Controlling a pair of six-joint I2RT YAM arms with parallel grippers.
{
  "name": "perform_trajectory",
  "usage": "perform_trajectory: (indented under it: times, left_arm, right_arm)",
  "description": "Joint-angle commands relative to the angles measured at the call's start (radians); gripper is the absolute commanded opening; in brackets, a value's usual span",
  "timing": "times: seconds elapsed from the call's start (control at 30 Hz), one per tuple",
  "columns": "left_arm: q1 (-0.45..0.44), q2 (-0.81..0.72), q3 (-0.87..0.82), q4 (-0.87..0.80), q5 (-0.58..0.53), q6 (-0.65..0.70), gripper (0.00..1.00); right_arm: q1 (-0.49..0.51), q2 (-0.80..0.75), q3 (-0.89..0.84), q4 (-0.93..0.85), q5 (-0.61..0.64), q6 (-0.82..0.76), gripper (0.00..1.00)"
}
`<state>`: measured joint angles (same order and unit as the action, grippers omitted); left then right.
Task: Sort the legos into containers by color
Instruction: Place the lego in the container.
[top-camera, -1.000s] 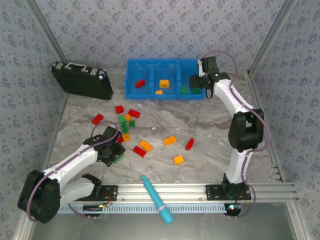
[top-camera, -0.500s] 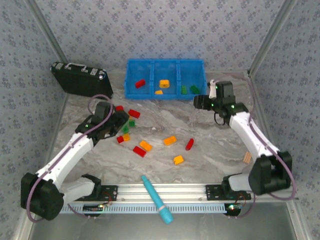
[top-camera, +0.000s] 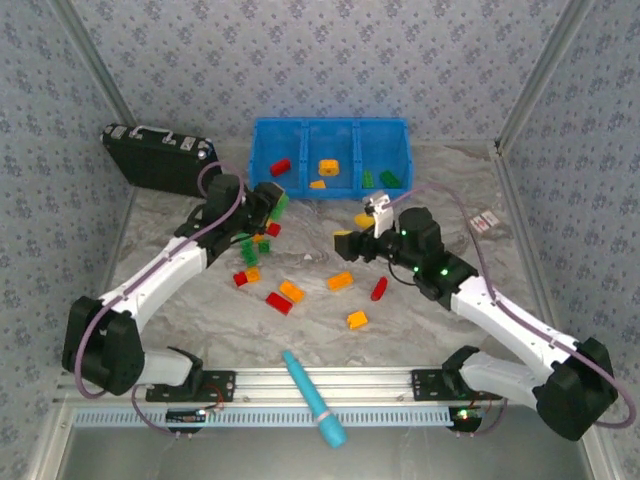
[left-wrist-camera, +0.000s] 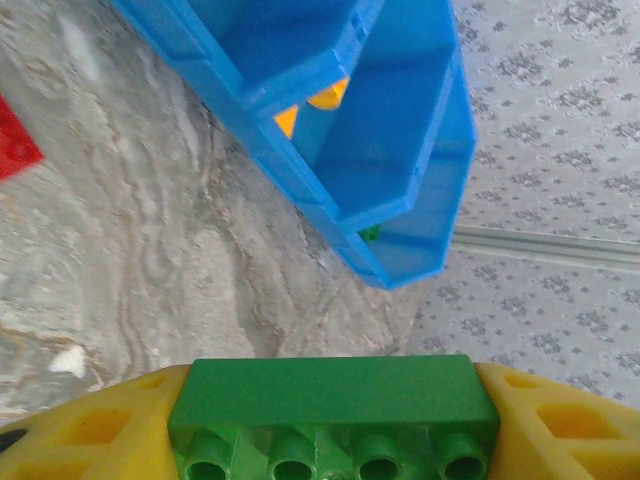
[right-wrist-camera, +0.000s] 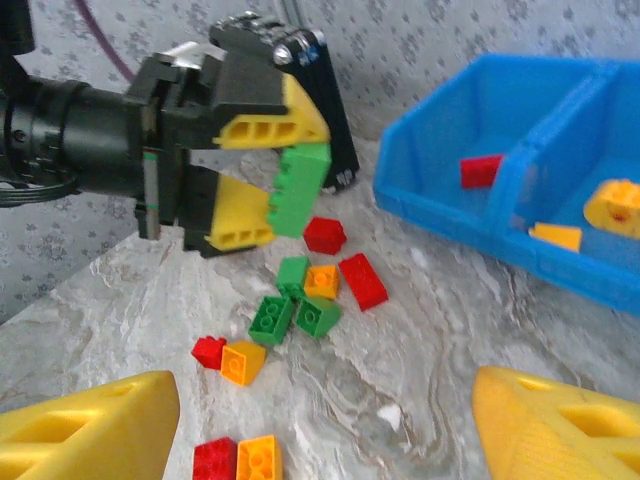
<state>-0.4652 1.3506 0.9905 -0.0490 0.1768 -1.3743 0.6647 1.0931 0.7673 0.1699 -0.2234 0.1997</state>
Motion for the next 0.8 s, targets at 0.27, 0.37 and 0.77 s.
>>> perform_trajectory:
  times: [0.27,0.37,0.77]
  left_arm:
    - [-0.059,-0.033,0.046,0.087,0.014,-0.107,0.54]
    - [-0.070,-0.047,0.033,0.092,-0.001,-0.117,0.54]
    - [-0.076,-0.059,0.007,0.129,0.004,-0.155,0.53]
  right_arm:
    - [0.019,0.285,0.095,0.355,-0.086,0.033,0.77]
    - [0.019,0.329,0.116,0.410,-0.122,0.050,0.77]
    - [0.048,0.447,0.218,0.435,-0.149,0.061,0.77]
